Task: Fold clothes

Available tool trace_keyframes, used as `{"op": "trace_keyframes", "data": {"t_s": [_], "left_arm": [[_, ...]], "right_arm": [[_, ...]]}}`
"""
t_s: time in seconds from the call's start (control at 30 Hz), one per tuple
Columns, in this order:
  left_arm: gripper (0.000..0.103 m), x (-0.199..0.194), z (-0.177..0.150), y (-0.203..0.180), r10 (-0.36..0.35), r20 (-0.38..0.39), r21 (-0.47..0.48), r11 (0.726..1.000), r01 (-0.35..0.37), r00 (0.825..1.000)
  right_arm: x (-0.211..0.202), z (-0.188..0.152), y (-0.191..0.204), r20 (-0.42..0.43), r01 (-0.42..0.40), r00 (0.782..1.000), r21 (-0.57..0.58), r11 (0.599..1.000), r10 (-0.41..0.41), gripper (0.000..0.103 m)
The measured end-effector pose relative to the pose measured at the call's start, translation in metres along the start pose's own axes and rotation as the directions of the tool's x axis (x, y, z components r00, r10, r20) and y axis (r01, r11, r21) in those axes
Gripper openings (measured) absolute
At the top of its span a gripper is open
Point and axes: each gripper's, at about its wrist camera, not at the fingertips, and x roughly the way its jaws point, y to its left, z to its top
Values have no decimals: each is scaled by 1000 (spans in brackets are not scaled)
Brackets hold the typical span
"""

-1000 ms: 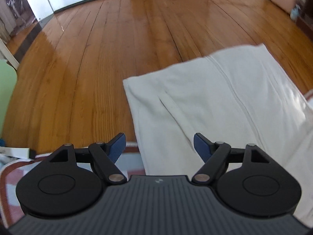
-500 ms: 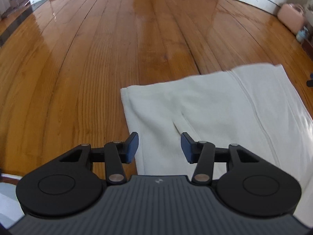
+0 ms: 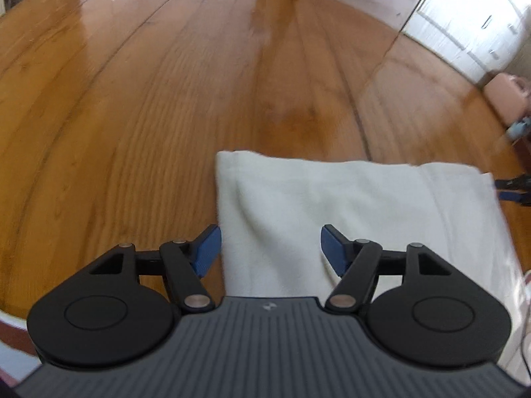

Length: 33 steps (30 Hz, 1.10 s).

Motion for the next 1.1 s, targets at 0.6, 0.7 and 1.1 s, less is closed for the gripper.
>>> {"op": "trace_keyframes", "data": {"t_s": [0.6,0.7,1.1], "left_arm": [[9,20,14,-71,164,1,108,981,-163,987],[8,-10,12,-81,142,67,119,982,-149,988],[8,-224,-99,-121,-105,356,153,987,53,929]], "right_arm": [[-23,-4,33,130,-1,991,-204,979,28,17],[-55,-3,36,151,-22,987,-212,977,55,17],[-246,-104,6,243,-258,922,-193,947,301,16]]}}
